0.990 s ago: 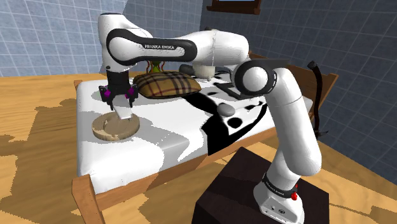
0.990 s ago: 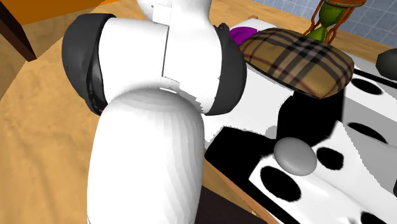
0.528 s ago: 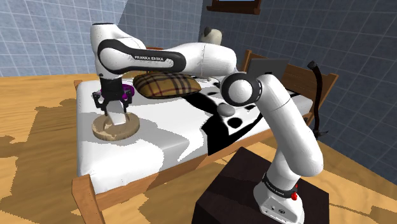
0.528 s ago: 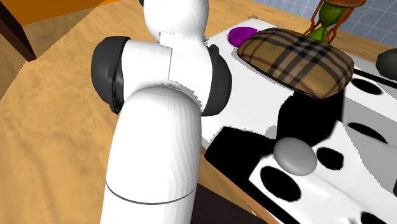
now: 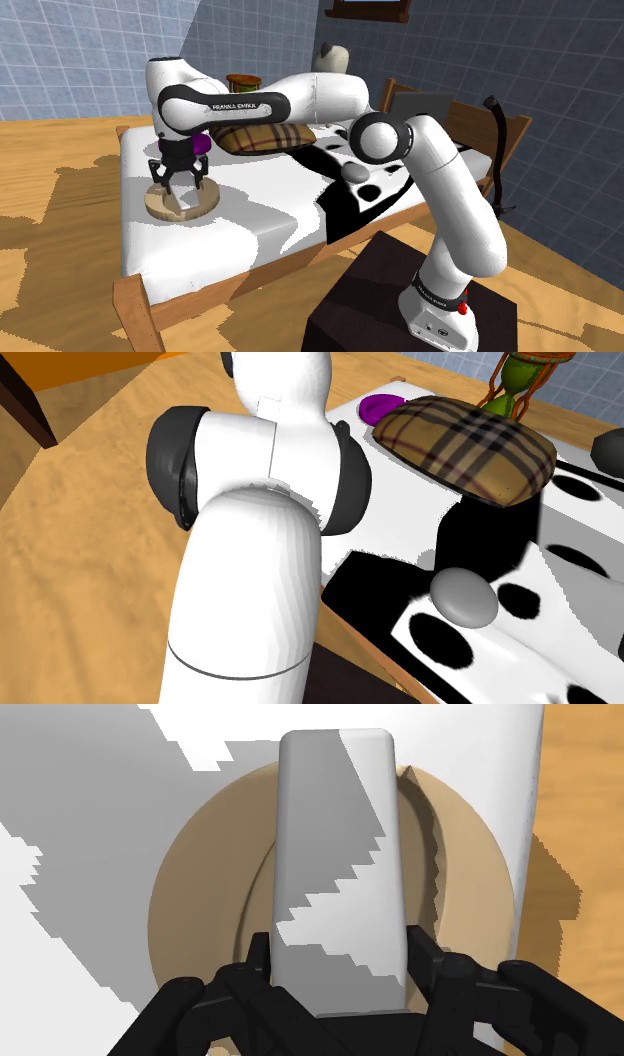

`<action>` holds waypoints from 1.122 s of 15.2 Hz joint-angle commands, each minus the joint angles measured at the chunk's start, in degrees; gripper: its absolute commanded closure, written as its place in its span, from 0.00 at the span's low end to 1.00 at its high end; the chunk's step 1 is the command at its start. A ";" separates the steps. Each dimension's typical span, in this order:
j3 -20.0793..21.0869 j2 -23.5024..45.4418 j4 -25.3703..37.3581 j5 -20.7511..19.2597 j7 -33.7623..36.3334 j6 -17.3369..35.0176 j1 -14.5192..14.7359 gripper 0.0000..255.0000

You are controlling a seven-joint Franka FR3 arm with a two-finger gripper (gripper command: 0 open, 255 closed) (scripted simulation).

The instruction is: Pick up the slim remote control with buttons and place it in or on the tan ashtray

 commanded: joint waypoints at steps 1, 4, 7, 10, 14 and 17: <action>0.00 0.00 -0.69 -0.03 0.14 0.73 -0.05 1.00; 0.00 0.01 -0.68 -0.04 0.14 0.73 -0.05 1.00; 0.00 0.01 -0.68 -0.04 0.14 0.73 -0.05 1.00; 0.00 0.03 -0.65 -0.04 0.13 0.72 -0.05 0.00; 0.01 0.08 1.43 0.02 -0.06 -1.25 0.29 0.00; -0.16 1.41 9.41 -0.04 -0.76 -7.64 1.77 0.00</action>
